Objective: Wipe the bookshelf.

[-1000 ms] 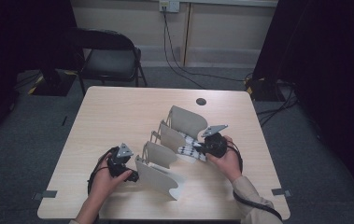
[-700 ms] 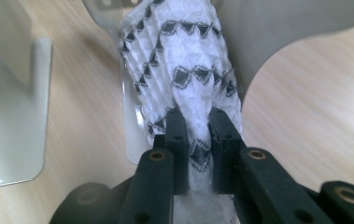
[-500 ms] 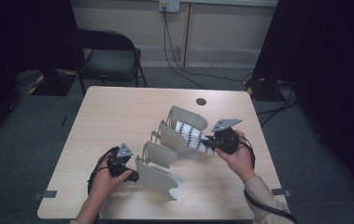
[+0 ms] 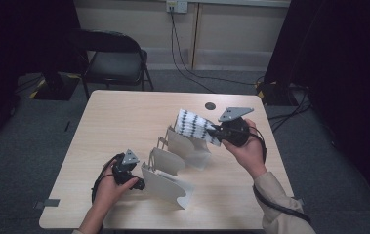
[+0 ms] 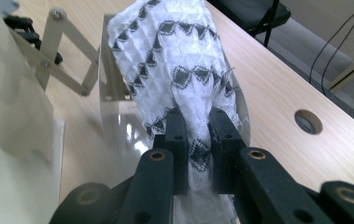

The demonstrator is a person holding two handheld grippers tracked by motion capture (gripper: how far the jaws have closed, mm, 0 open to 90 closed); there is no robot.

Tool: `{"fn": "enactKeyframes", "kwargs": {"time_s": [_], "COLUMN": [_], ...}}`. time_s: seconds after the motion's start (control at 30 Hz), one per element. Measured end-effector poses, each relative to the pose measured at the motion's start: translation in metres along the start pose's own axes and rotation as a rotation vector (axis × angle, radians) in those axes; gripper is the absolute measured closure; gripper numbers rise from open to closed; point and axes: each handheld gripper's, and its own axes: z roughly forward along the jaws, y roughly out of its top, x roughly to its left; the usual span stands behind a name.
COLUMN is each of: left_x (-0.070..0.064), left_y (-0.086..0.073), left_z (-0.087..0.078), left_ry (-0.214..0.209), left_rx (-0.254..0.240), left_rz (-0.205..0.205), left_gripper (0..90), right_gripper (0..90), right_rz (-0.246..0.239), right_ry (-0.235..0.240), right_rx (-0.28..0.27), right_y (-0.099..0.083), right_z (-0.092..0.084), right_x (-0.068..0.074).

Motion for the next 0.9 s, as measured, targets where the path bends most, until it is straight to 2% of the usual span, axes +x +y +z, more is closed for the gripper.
{"fn": "enactKeyframes", "kwargs": {"time_s": [0.1, 0.23, 0.67, 0.9], "left_x": [0.000, 0.000, 0.000, 0.000], "left_y": [0.000, 0.000, 0.000, 0.000], "left_z": [0.000, 0.000, 0.000, 0.000], "left_ry": [0.000, 0.000, 0.000, 0.000], "left_rx": [0.000, 0.000, 0.000, 0.000], "left_rz": [0.000, 0.000, 0.000, 0.000], "left_gripper": [0.0, 0.0, 0.0, 0.0], "right_gripper": [80.7, 80.6, 80.5, 80.5], "right_rz": [-0.008, -0.018, 0.030, 0.037], "right_ry": [0.000, 0.002, 0.021, 0.028], "right_rx": [0.001, 0.018, 0.062, 0.074], "right_y": [0.006, 0.005, -0.022, -0.033], "right_z": [0.007, 0.017, 0.040, 0.047], "right_x": [0.002, 0.003, -0.001, 0.001]}}
